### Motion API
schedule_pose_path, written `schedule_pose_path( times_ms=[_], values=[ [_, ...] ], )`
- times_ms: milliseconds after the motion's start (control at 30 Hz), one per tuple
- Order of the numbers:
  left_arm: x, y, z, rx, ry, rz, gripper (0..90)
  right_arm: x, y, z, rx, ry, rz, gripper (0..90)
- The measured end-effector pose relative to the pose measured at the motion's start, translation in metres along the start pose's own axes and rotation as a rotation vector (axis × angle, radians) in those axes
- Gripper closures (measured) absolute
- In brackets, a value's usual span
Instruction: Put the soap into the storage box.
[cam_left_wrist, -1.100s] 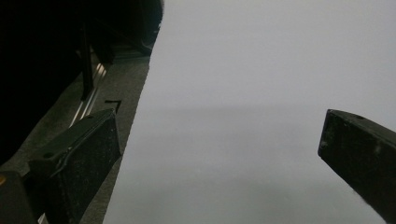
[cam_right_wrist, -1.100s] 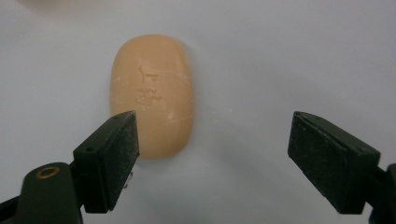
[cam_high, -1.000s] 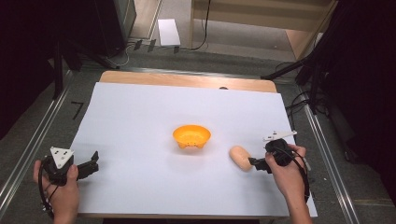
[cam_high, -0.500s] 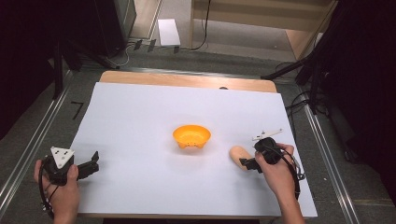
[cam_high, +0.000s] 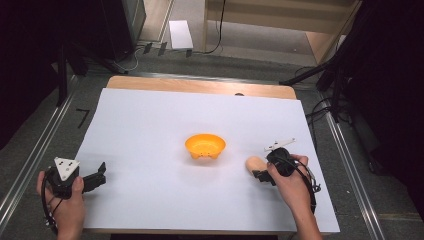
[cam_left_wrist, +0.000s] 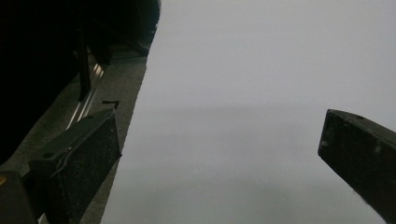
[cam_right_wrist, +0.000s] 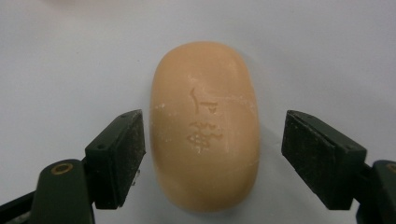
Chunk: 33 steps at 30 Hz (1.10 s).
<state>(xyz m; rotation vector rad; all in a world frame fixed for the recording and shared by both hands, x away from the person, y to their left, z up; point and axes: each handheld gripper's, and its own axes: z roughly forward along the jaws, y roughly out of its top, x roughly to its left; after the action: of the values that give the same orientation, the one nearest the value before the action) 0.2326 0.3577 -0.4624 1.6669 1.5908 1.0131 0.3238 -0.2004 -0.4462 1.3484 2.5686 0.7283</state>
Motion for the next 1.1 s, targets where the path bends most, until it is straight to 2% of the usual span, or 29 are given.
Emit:
schedule_pose_path(
  times_ms=[267, 667, 933, 1100],
  values=[
    [-0.001, 0.000, 0.000, 0.001, 0.001, 0.007, 0.0, 0.001, 0.000, 0.006, 0.006, -0.008, -0.012, 25.4],
    [-0.001, 0.000, 0.000, 0.002, 0.001, 0.011, 0.0, 0.003, 0.000, 0.012, 0.012, 0.007, -0.027, 32.2],
    [-0.001, 0.000, 0.000, 0.002, 0.001, 0.013, 0.0, 0.004, 0.000, 0.014, 0.013, 0.001, -0.017, 32.7],
    [-0.001, 0.000, 0.000, 0.002, 0.000, 0.012, 0.0, 0.004, -0.001, 0.017, 0.001, -0.005, -0.043, 32.9]
  ],
)
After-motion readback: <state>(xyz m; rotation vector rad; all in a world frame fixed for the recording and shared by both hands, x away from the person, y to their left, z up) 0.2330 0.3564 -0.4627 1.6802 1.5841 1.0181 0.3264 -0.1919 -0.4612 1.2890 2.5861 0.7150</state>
